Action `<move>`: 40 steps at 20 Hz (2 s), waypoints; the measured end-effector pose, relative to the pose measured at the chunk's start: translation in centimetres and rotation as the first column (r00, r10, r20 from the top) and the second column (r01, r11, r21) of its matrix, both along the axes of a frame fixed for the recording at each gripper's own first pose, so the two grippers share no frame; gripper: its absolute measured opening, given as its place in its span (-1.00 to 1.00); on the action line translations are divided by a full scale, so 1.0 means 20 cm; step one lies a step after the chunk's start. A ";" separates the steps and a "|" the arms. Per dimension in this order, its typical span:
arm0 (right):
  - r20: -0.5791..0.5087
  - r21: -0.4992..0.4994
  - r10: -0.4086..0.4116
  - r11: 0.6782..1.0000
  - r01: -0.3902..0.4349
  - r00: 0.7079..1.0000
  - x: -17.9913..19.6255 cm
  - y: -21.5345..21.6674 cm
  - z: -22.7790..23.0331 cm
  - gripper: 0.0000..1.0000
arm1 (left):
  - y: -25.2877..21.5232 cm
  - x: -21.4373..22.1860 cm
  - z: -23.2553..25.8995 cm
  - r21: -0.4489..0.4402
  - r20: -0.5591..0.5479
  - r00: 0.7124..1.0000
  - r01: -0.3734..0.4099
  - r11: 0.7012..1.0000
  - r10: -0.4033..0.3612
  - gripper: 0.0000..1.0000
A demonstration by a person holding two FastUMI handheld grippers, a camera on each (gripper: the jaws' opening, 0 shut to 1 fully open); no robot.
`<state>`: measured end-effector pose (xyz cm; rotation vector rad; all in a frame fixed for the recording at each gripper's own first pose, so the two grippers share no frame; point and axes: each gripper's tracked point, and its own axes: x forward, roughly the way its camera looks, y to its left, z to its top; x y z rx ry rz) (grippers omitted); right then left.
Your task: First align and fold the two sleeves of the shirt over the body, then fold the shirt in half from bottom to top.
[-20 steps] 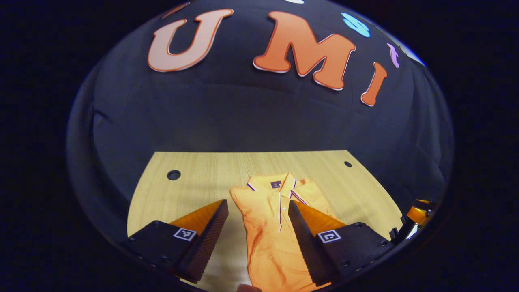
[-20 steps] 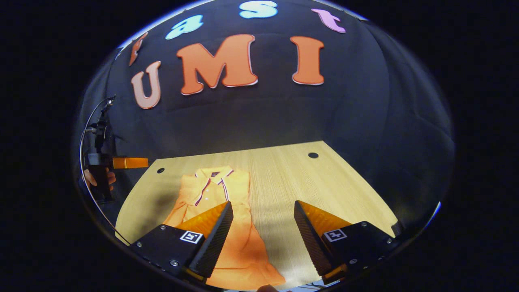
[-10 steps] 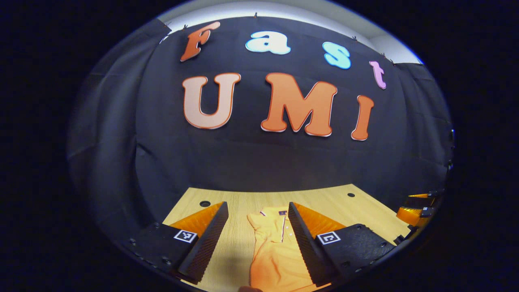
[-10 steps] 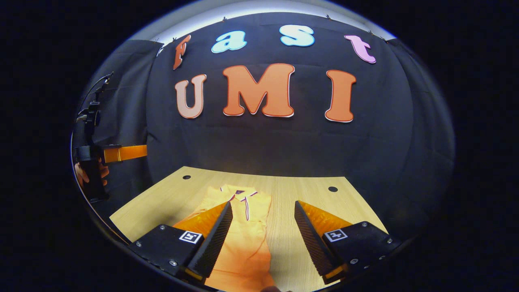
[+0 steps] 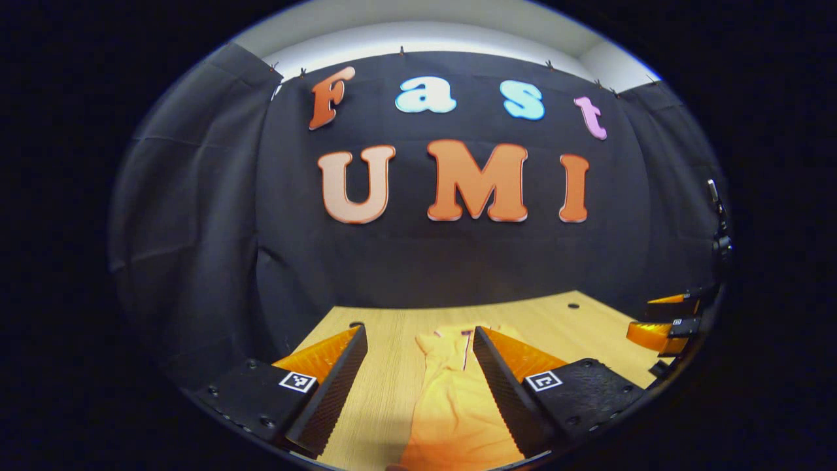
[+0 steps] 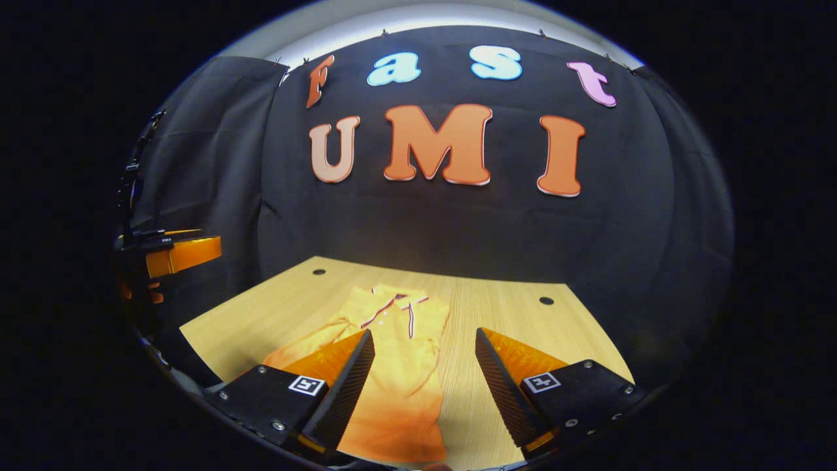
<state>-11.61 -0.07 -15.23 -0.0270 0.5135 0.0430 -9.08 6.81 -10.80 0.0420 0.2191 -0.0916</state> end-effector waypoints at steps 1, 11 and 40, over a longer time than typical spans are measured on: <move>-0.037 0.008 -0.002 1.000 0.002 0.999 -0.05 0.00 -0.05 0.89 | 0.01 -0.02 -0.08 0.008 -0.043 0.999 0.000 1.000 0.000 1.00; -0.352 0.024 -0.037 0.999 0.049 0.935 -0.37 -0.07 -0.51 0.94 | 0.00 -0.18 -0.77 0.058 -0.425 0.904 0.076 0.995 -0.044 1.00; -0.690 0.232 -0.008 0.945 0.232 0.723 -0.61 0.22 -1.07 -0.83 | -0.13 -0.33 -1.43 -0.053 -0.786 0.611 0.077 0.996 -0.089 -0.98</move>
